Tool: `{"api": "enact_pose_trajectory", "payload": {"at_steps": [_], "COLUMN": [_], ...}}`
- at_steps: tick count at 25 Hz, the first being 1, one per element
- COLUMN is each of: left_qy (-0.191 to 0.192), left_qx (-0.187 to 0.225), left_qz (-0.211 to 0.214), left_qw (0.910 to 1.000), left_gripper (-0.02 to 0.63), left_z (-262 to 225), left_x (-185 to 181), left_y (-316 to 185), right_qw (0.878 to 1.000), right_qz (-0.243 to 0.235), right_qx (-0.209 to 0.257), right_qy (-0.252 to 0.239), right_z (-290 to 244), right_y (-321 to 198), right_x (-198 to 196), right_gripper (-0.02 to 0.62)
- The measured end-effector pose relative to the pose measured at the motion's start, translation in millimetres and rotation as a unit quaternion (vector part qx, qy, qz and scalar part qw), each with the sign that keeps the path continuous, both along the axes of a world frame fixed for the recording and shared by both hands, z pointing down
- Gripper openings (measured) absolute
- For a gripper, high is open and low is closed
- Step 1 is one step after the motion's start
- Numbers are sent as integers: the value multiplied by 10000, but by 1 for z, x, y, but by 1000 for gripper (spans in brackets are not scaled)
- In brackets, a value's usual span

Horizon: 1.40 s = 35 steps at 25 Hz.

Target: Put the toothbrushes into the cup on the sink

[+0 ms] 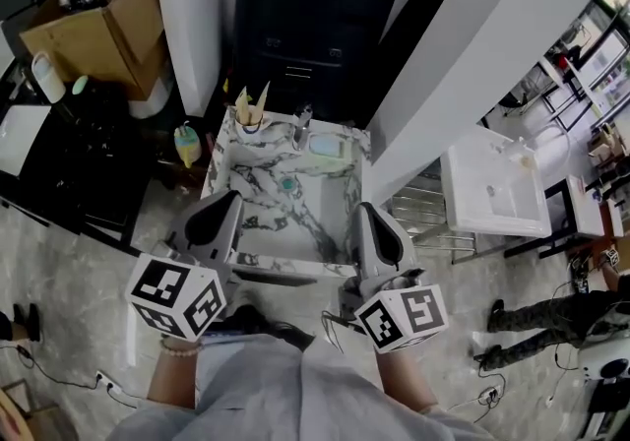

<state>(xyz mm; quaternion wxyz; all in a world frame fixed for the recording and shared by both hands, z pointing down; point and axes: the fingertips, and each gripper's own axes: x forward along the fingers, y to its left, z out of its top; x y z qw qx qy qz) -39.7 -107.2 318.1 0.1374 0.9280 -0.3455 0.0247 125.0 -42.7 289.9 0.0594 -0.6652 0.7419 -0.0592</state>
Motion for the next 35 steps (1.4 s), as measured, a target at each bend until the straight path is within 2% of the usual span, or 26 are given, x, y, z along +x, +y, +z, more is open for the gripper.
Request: {"api": "enact_pose_trajectory", "payload": {"at_steps": [11, 35], "left_qy": [120, 151], "left_qx": [160, 175], "left_qz": [-8, 23], "left_qw": [9998, 9997], "left_gripper": [5, 6], "left_z": [-15, -18], "left_x": [-2, -6], "left_y": [3, -14], "right_qw": [9998, 9997], "right_qz": [-54, -158], "right_qx": [138, 95], "right_qy": [103, 132], "right_z": [-12, -12], "right_y": [2, -16], "right_x": [-6, -16], "right_gripper": [-2, -2]}}
